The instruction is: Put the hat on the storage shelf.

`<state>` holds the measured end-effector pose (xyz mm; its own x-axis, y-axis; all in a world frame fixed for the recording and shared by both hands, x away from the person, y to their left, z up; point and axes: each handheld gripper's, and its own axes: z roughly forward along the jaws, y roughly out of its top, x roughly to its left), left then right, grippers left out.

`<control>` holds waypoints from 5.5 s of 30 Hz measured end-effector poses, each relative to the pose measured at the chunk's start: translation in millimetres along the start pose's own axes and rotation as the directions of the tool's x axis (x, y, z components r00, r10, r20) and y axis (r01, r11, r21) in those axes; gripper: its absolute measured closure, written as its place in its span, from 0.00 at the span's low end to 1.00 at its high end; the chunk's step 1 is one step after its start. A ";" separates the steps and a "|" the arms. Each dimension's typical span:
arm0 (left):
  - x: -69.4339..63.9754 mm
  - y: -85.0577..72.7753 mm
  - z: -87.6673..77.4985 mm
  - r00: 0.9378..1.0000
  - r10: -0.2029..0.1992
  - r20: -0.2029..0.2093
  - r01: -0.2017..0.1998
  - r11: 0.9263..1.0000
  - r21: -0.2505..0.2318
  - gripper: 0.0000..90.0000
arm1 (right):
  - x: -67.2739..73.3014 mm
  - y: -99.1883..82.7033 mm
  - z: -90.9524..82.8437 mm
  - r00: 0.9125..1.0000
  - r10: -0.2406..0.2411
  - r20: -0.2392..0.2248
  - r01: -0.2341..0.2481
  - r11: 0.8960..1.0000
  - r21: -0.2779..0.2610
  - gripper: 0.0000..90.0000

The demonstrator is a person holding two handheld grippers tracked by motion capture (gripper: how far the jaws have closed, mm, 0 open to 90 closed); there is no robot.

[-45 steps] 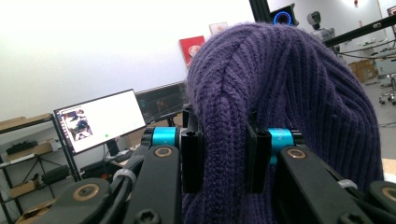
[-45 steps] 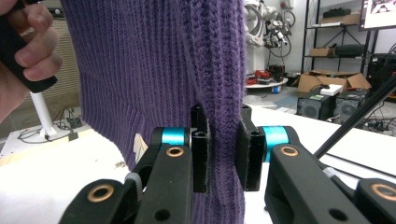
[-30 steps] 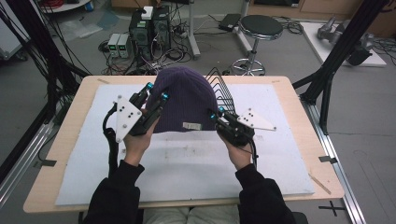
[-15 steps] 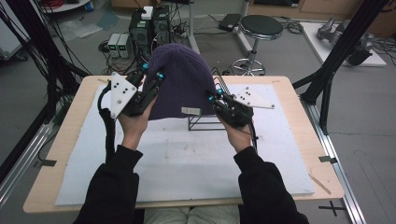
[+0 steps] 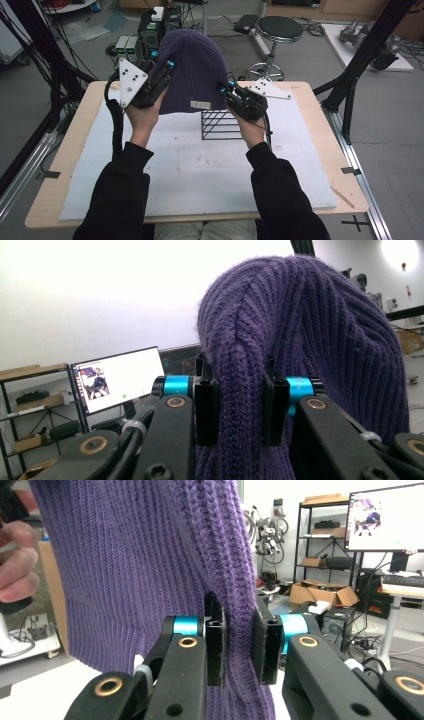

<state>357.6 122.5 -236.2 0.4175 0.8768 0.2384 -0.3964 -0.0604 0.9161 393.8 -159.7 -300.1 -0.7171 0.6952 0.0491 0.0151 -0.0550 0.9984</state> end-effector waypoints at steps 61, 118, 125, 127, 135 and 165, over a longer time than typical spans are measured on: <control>-74.2 -73.5 46.5 0.975 -0.066 0.210 0.032 0.987 0.158 0.80 | -71.0 -59.2 -57.8 0.966 0.087 0.245 -0.124 0.983 0.139 0.87; -94.9 -119.8 38.4 0.970 -0.151 0.193 0.089 0.951 0.296 0.63 | -81.0 -91.8 -62.1 0.890 0.202 0.409 -0.346 0.883 0.317 0.51; -87.3 -112.9 34.0 0.955 -0.219 0.200 0.162 0.950 0.267 0.47 | -74.5 -82.2 -68.2 0.890 0.143 0.432 -0.284 0.917 0.281 0.31; -84.4 -108.9 30.9 0.955 -0.221 0.200 0.169 0.954 0.249 0.45 | -73.3 -79.4 -70.9 0.890 0.134 0.435 -0.271 0.924 0.270 0.25; -66.1 -97.5 14.0 0.967 -0.206 0.151 0.166 0.956 0.243 0.41 | -74.2 -71.1 -82.1 0.901 0.135 0.412 -0.239 0.948 0.211 0.14; 18.5 -82.8 -56.1 0.986 -0.147 -0.084 0.163 0.958 0.235 0.34 | -84.8 -48.3 -132.2 0.865 0.100 0.491 -0.154 0.985 0.072 0.13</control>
<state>352.3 170.5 -325.8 0.4014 0.9130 0.0730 -0.1192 -0.0270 0.9925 361.7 -310.8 -356.3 -0.2765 0.9482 0.1562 0.1754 -0.1100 0.9783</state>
